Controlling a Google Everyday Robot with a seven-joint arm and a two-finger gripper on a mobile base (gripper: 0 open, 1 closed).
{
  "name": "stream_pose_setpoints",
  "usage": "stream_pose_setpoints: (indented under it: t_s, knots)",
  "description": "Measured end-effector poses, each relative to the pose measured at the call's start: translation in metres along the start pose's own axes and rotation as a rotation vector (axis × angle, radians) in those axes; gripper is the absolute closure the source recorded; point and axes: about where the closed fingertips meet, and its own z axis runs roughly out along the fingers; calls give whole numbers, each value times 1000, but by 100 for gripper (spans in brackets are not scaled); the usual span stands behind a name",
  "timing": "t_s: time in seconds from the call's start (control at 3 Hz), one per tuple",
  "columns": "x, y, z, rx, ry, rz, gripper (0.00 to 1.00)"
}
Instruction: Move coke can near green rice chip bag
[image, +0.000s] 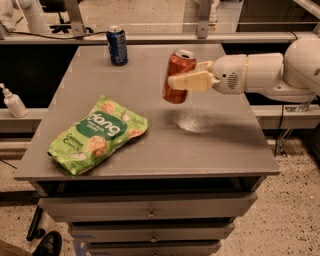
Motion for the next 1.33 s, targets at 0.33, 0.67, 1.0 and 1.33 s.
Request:
stream_pose_setpoints:
  t_s: [0.33, 0.67, 1.0, 1.33]
  knots:
    - [0, 48, 17, -74, 41, -104, 100]
    - [12, 81, 29, -117, 82, -196, 100]
    - [33, 100, 36, -147, 118, -256, 100]
    - [56, 114, 41, -176, 142, -284, 100]
